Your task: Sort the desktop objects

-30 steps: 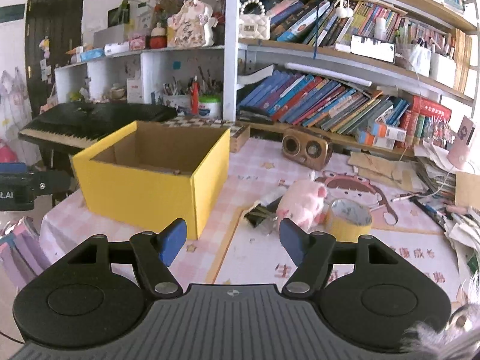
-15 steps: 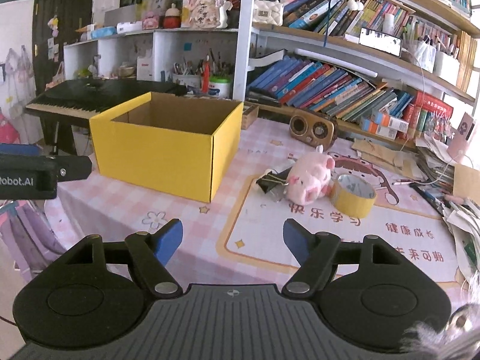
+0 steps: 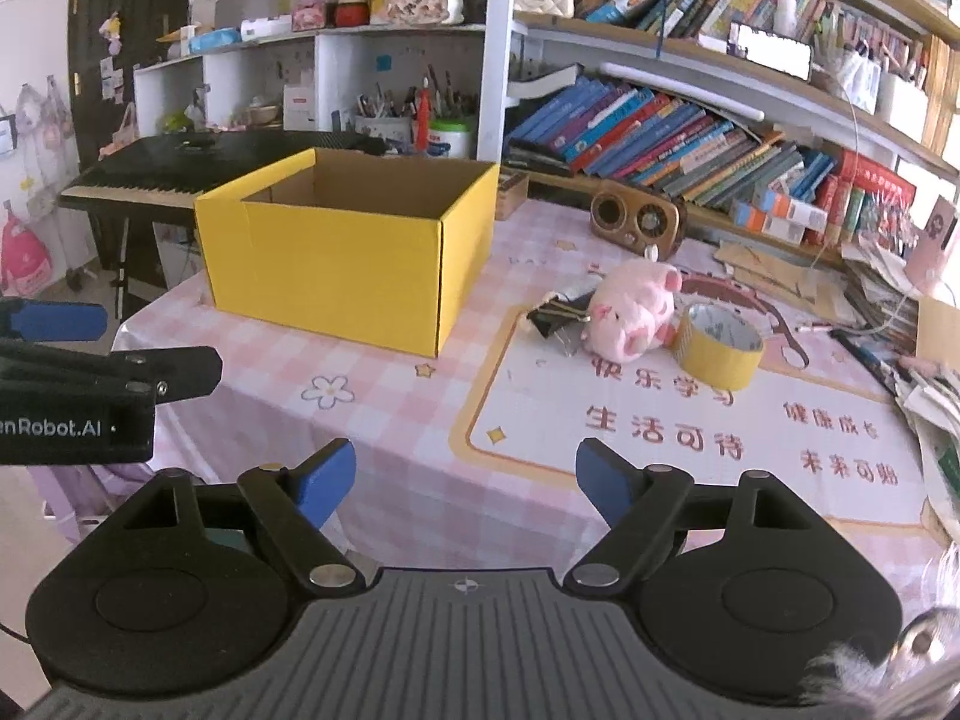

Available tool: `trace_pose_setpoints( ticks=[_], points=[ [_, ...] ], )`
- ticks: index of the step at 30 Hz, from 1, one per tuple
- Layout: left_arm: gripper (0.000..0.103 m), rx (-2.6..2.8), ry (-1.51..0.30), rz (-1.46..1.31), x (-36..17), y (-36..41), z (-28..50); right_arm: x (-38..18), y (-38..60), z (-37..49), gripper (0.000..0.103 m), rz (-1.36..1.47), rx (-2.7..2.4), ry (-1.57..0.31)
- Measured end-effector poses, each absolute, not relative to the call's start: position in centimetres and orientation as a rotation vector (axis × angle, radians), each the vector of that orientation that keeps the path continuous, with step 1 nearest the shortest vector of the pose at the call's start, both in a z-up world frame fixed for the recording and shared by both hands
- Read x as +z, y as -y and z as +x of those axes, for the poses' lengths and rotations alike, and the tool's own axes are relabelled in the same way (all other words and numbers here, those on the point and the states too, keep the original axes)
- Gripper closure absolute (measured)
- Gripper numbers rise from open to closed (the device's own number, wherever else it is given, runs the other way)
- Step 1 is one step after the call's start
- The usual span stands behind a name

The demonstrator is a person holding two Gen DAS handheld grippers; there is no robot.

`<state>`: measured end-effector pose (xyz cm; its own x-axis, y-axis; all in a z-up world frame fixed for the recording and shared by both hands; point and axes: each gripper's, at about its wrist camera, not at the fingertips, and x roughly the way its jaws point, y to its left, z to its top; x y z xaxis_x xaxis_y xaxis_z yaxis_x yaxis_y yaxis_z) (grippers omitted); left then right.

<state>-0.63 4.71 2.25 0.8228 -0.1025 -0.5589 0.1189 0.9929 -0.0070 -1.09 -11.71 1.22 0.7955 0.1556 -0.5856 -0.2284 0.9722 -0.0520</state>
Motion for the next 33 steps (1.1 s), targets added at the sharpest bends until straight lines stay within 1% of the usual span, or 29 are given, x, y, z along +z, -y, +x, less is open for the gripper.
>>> trace_pose_setpoints(
  ticks=[15,33],
  points=[
    [0.013,-0.195,-0.650,0.027,1.2,-3.3,-0.6,0.4,13.2,-2.4,0.021,-0.094,0.138,-0.671],
    [0.013,-0.348,-0.671,0.065,0.7,0.8,0.3,0.0,16.9,-3.7,0.020,-0.067,-0.018,-0.705]
  ],
)
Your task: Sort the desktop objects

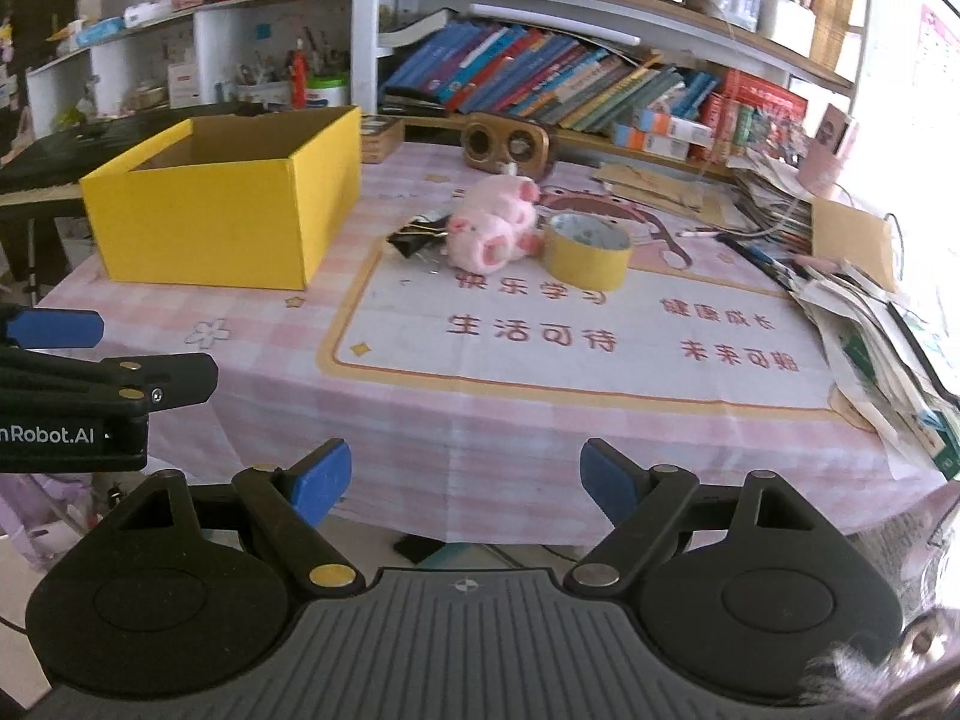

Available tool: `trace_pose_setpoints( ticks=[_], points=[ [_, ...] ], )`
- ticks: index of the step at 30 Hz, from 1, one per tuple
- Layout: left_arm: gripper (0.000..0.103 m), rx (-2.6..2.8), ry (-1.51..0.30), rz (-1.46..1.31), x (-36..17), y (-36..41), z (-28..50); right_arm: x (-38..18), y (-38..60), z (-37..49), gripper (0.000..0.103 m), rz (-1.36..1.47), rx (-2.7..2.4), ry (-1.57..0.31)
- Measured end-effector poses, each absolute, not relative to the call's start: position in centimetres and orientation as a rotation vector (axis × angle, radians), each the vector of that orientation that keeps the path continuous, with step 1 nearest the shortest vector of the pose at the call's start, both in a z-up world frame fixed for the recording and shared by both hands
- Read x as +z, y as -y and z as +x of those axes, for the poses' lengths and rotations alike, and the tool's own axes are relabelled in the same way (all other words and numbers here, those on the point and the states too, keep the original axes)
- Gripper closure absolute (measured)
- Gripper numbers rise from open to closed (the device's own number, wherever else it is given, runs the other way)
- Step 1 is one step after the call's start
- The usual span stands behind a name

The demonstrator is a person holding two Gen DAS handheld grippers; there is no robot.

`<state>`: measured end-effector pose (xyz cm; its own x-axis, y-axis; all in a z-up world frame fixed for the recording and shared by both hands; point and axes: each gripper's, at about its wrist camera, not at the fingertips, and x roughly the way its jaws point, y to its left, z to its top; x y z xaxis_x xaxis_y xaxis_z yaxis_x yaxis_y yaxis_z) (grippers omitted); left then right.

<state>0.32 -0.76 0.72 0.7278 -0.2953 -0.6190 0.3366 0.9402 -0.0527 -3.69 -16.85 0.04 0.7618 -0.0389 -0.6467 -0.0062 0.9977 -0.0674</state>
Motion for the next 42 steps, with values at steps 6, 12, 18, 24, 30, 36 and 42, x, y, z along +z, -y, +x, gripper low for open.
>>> trace_pose_setpoints(
  ticks=[6,12,18,24,30,36,42],
  points=[
    [0.013,-0.383,-0.672,0.082,0.7,2.2,0.8,-0.1,18.4,-3.7,0.020,-0.036,-0.069,-0.717],
    [0.013,-0.394,-0.678,0.085,0.6,3.3,1.5,-0.2,19.4,-3.3,0.020,-0.032,-0.082,-0.727],
    [0.013,-0.411,-0.685,0.095,0.4,5.0,2.4,-0.3,20.7,-2.8,0.020,-0.027,-0.092,-0.735],
    [0.013,-0.423,-0.696,0.107,0.1,7.0,3.3,-0.6,22.6,-2.0,0.020,-0.009,-0.110,-0.750],
    [0.013,-0.423,-0.710,0.117,-0.1,9.0,4.5,-1.0,24.7,-0.7,0.020,0.004,-0.110,-0.769],
    [0.013,-0.402,-0.730,0.108,-0.2,10.8,6.3,-1.1,26.8,1.2,0.020,0.007,-0.093,-0.779],
    [0.013,-0.381,-0.746,0.098,-0.5,12.6,8.1,-1.2,29.0,3.4,0.020,0.011,-0.082,-0.786]
  ],
)
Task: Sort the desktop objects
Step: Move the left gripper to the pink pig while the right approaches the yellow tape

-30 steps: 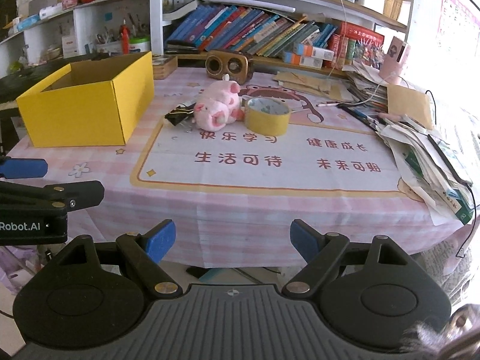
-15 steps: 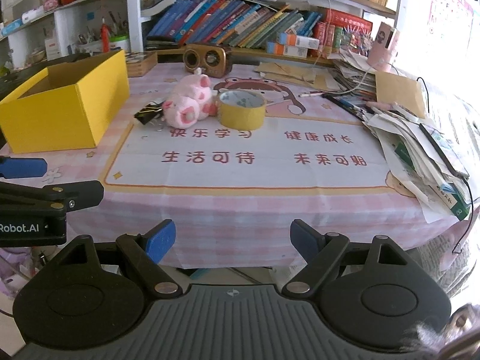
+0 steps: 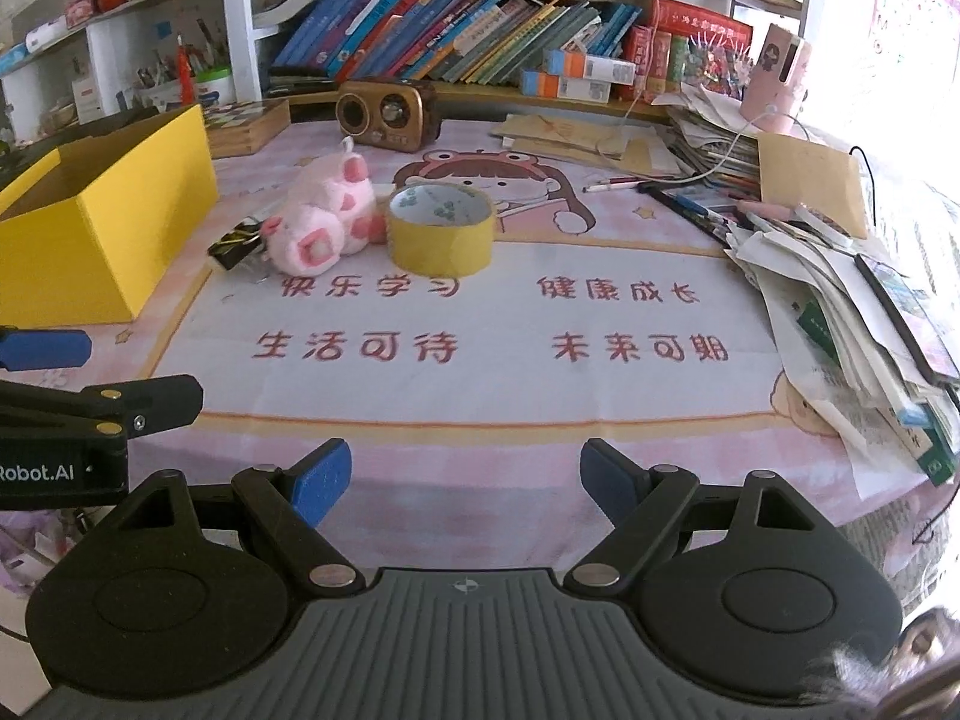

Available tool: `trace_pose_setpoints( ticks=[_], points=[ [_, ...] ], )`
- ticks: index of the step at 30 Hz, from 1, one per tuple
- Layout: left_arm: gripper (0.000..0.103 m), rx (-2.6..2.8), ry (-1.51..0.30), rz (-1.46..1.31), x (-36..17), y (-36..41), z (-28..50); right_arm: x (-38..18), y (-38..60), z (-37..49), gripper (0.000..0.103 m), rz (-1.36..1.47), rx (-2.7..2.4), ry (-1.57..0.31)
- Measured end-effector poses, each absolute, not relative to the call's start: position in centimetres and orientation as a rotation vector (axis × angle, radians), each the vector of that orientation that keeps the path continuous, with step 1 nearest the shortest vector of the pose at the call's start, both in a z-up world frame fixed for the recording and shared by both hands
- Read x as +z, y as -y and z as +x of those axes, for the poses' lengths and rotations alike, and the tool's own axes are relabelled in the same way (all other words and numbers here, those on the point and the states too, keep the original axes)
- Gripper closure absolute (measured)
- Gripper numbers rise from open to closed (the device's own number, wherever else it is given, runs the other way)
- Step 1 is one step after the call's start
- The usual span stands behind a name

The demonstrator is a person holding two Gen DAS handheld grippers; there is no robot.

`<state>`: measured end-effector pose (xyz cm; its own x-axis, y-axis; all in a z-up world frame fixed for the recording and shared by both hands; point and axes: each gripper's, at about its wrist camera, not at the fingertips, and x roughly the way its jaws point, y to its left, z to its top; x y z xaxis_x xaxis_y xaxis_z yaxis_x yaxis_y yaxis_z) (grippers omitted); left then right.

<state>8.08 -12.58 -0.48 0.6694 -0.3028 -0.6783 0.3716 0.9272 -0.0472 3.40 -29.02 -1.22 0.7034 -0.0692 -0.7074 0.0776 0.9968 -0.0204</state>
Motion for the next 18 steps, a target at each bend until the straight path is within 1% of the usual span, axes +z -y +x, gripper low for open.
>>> trace_pose_setpoints(
  ticks=[18],
  points=[
    [0.013,-0.221,-0.770,0.070,-0.9,16.0,13.2,-2.1,34.2,12.4,0.020,0.036,0.035,-0.799]
  ],
)
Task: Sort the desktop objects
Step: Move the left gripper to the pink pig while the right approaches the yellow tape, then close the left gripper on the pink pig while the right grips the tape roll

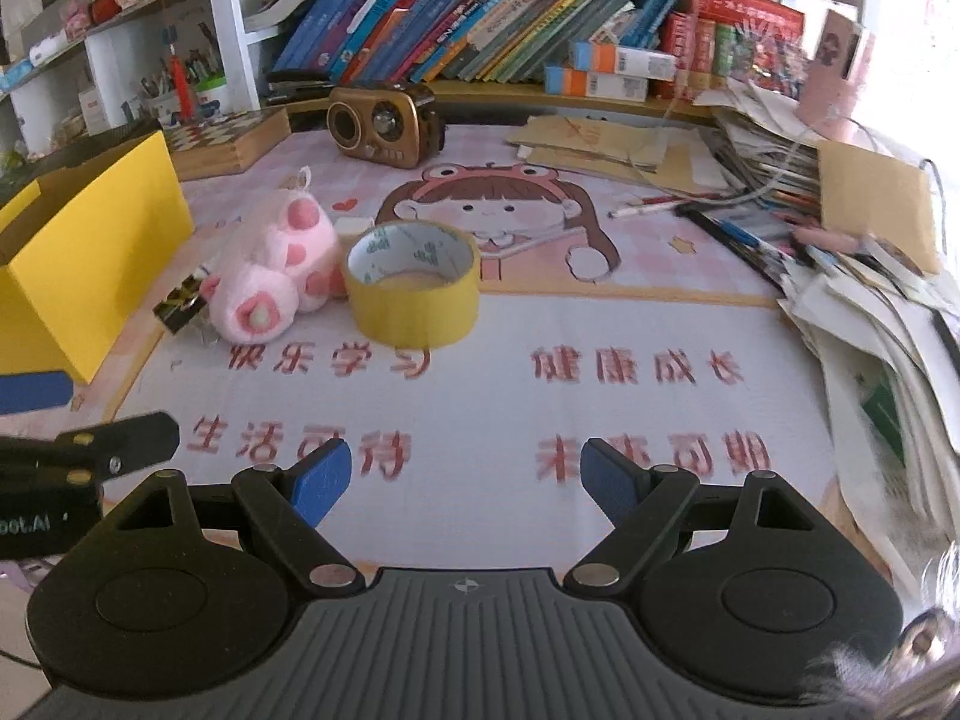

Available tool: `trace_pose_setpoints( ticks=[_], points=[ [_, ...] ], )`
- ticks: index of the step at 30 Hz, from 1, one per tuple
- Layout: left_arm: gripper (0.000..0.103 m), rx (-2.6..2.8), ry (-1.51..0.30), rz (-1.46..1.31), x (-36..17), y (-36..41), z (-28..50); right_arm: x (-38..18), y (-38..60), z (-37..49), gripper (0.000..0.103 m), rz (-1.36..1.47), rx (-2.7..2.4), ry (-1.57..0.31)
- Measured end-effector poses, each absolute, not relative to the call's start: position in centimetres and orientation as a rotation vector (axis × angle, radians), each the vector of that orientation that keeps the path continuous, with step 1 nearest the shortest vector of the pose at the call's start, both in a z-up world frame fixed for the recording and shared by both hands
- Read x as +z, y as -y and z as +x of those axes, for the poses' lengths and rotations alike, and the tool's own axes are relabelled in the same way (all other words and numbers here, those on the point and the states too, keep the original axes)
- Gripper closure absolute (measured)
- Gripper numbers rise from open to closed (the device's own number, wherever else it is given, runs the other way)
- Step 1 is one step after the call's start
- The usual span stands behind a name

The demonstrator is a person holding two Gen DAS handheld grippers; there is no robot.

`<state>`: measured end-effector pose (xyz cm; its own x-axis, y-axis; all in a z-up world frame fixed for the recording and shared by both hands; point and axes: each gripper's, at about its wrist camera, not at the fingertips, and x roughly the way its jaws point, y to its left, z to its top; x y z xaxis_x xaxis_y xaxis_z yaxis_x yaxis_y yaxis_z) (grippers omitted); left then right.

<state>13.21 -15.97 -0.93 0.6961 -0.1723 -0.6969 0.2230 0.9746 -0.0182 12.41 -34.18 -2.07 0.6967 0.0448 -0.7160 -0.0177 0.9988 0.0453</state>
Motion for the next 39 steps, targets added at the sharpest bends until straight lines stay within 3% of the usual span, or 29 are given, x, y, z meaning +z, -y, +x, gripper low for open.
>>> trace_pose_setpoints(
  ticks=[18,39],
  points=[
    [0.013,-0.119,-0.764,0.106,-0.5,17.4,16.9,-4.4,33.8,24.1,0.014,-0.103,0.206,-0.791],
    [0.013,-0.099,-0.778,0.135,-1.5,17.6,20.6,-5.9,32.6,28.3,0.018,-0.153,0.319,-0.789]
  ],
)
